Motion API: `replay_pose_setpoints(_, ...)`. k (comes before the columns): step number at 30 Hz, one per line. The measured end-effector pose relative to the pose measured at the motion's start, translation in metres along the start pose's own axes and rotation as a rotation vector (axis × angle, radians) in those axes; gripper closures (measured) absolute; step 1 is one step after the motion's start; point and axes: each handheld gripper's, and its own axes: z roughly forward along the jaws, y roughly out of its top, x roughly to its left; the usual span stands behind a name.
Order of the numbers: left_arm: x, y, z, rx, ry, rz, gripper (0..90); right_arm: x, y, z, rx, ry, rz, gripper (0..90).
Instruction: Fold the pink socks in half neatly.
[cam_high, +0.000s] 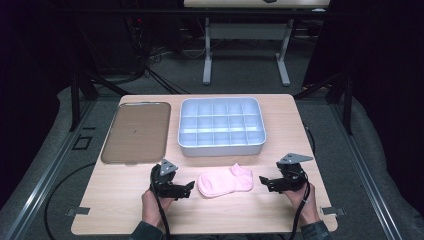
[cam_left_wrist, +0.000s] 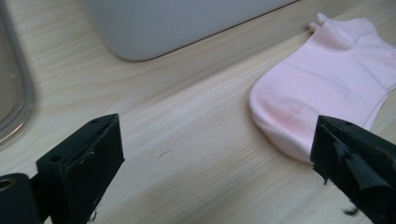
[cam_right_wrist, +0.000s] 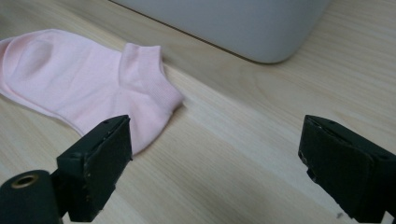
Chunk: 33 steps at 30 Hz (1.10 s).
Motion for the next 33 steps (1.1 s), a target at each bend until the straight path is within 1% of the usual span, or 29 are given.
replay_pose_setpoints(1, -0.004, 0.003, 0.003, -0.003, -0.012, 0.004, 5.2, 0.001, 0.002, 0.003, -0.001, 0.006, -0.003, 14.2)
replay_pose_setpoints(2, -0.006, 0.004, 0.005, 0.0, -0.024, 0.008, 9.8, 0.001, 0.007, 0.008, 0.011, 0.029, -0.007, 18.6)
replay_pose_setpoints(3, -0.008, 0.005, 0.008, 0.004, -0.029, 0.012, 9.8, 0.001, 0.007, 0.008, 0.011, 0.029, -0.007, 18.6)
replay_pose_setpoints(4, -0.011, 0.007, 0.012, 0.01, -0.032, 0.018, 11.5, 0.001, 0.008, 0.011, 0.011, 0.037, -0.009, 22.3)
replay_pose_setpoints(5, -0.014, 0.008, 0.014, 0.019, -0.04, 0.027, 13.3, 0.001, 0.01, 0.014, 0.015, 0.052, -0.005, 24.5)
replay_pose_setpoints(6, -0.016, 0.009, 0.017, 0.028, -0.044, 0.03, 15.7, 0.001, 0.012, 0.017, 0.019, 0.058, -0.012, 26.5)
replay_pose_setpoints(7, -0.018, 0.01, 0.02, 0.037, -0.045, 0.032, 18.1, 0.003, 0.016, 0.024, 0.03, 0.083, -0.011, 32.0)
replay_pose_setpoints(8, -0.02, 0.011, 0.022, 0.044, -0.048, 0.037, 18.1, 0.003, 0.016, 0.024, 0.03, 0.083, -0.011, 32.0)
replay_pose_setpoints(10, -0.023, 0.011, 0.025, 0.051, -0.052, 0.032, 24.7, 0.005, 0.019, 0.031, 0.042, 0.089, -0.02, 37.8)
replay_pose_setpoints(11, -0.023, 0.01, 0.027, 0.051, -0.066, 0.027, 27.3, 0.006, 0.02, 0.034, 0.049, 0.099, -0.014, 40.5)
replay_pose_setpoints(12, -0.022, 0.01, 0.029, 0.053, -0.077, 0.019, 33.5, 0.006, 0.021, 0.038, 0.059, 0.106, -0.005, 42.2)
replay_pose_setpoints(13, -0.023, 0.01, 0.031, 0.058, -0.074, 0.009, 36.7, 0.007, 0.021, 0.042, 0.066, 0.109, 0.0, 43.7)
replay_pose_setpoints(14, -0.023, 0.01, 0.033, 0.07, -0.071, 0.013, 38.4, 0.008, 0.022, 0.045, 0.075, 0.115, -0.001, 45.7)
replay_pose_setpoints(15, -0.023, 0.01, 0.034, 0.079, -0.079, 0.016, 42.6, 0.011, 0.022, 0.049, 0.089, 0.098, -0.003, 49.5)
replay_pose_setpoints(16, -0.024, 0.01, 0.035, 0.076, -0.072, 0.011, 42.6, 0.011, 0.022, 0.049, 0.089, 0.098, -0.003, 49.5)
replay_pose_setpoints(17, -0.024, 0.009, 0.035, 0.08, -0.074, 0.009, 46.3, 0.012, 0.023, 0.05, 0.097, 0.095, -0.007, 50.4)
replay_pose_setpoints(18, -0.024, 0.009, 0.035, 0.086, -0.078, 0.012, 46.3, 0.013, 0.023, 0.052, 0.102, 0.091, 0.0, 53.0)
replay_pose_setpoints(20, -0.024, 0.007, 0.036, 0.094, -0.07, 0.019, 48.5, 0.015, 0.023, 0.054, 0.104, 0.089, 0.009, 54.3)
replay_pose_setpoints(22, -0.025, 0.006, 0.037, 0.108, -0.076, 0.016, 51.8, 0.015, 0.023, 0.056, 0.124, 0.09, -0.005, 56.0)
replay_pose_setpoints(23, -0.025, 0.005, 0.038, 0.113, -0.064, 0.021, 54.7, 0.017, 0.022, 0.058, 0.128, 0.093, -0.005, 57.1)
replay_pose_setpoints(24, -0.025, 0.005, 0.038, 0.118, -0.059, 0.024, 54.7, 0.017, 0.022, 0.058, 0.128, 0.093, -0.005, 57.1)
replay_pose_setpoints(25, -0.026, 0.004, 0.038, 0.123, -0.053, 0.027, 56.5, 0.018, 0.022, 0.059, 0.14, 0.09, -0.013, 57.2)
replay_pose_setpoints(26, -0.026, 0.004, 0.038, 0.125, -0.049, 0.028, 56.8, 0.02, 0.021, 0.06, 0.144, 0.078, -0.02, 57.5)
replay_pose_setpoints(27, -0.026, 0.004, 0.038, 0.127, -0.049, 0.027, 57.4, 0.022, 0.021, 0.06, 0.137, 0.075, -0.024, 57.6)
replay_pose_setpoints(29, -0.026, 0.004, 0.037, 0.13, -0.039, 0.031, 58.4, 0.025, 0.021, 0.059, 0.145, 0.06, -0.045, 59.0)
replay_pose_setpoints(31, -0.027, 0.004, 0.037, 0.135, -0.036, 0.039, 59.3, 0.027, 0.02, 0.059, 0.142, 0.059, -0.049, 61.0)
replay_pose_setpoints(32, -0.027, 0.004, 0.037, 0.137, -0.035, 0.045, 60.6, 0.027, 0.02, 0.058, 0.147, 0.057, -0.063, 62.3)
replay_pose_setpoints(33, -0.028, 0.004, 0.037, 0.139, -0.035, 0.044, 63.3, 0.028, 0.018, 0.059, 0.13, 0.061, -0.061, 65.7)
